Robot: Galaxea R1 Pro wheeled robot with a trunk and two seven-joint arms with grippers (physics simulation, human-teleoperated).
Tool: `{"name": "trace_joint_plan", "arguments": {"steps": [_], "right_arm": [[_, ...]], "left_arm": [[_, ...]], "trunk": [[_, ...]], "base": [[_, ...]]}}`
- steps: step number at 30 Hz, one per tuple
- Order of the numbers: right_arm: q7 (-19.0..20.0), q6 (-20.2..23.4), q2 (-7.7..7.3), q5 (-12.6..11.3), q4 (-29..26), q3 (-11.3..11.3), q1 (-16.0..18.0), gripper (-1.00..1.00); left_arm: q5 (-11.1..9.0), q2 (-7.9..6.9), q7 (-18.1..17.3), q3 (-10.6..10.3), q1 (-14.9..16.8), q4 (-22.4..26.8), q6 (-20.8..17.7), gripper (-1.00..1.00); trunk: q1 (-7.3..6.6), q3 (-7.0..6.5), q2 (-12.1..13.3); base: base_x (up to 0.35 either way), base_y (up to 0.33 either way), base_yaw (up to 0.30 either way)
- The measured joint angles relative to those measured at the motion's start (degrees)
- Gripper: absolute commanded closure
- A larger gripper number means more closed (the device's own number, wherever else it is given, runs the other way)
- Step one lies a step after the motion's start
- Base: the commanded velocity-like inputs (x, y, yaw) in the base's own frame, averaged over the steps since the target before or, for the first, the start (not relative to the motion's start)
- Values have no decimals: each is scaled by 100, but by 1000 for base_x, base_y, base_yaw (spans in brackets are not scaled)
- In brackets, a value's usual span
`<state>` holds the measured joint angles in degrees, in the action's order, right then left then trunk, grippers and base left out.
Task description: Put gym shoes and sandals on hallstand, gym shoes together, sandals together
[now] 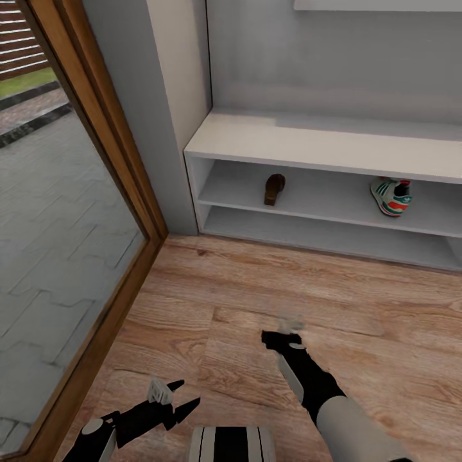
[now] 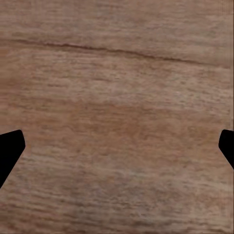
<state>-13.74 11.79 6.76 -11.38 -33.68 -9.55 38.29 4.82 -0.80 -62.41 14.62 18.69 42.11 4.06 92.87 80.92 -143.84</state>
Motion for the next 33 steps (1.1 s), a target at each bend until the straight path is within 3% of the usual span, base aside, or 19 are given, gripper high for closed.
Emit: {"name": "trace_joint_plan", "arguments": {"steps": [1,7,11,13,18,21,27,28,33], "right_arm": [[341,-252,-145,40,171,-18,-128,-100],[1531,-1120,-731,90,932,-53,-328,-100],[2101,-1392,-1032,87,1266,-53,-355,-100],[2654,-1614,-1313,81,1567,-49,-369,-100],[3441,-1948,-1658,58,2016,-18,-376,-100],[3735,-2062,-1790,36,2283,-17,-378,-100],[3817,-2136,-1839,31,2590,-17,-396,-100],[3960,-2176,-1930,30,2692,-20,-407,-100],[3966,-2186,-1914,34,2706,-30,-412,-100]], "left_arm": [[1,-1,1,6,0,-2,56,-100],[-2,2,1,22,-1,-7,141,-100],[-4,-3,1,36,0,-8,152,-100],[-10,-13,2,50,-1,-9,151,-100],[-19,-37,2,60,0,-10,151,-100],[-21,-45,2,62,0,-10,151,-100],[-18,-28,2,49,0,-3,164,-100],[-31,-48,3,60,0,-1,153,-100],[-33,-57,9,72,0,-8,152,-100]], "trunk": [[0,0,0],[0,0,0],[-1,0,0],[-1,0,0],[-1,0,0],[-1,0,0],[-1,0,0],[-3,-22,1],[-16,-133,7]], "base": [[-2,0,0],[0,0,0],[0,0,0],[0,0,0],[0,0,0],[0,0,0],[0,0,0],[0,0,0],[0,0,0]]}}
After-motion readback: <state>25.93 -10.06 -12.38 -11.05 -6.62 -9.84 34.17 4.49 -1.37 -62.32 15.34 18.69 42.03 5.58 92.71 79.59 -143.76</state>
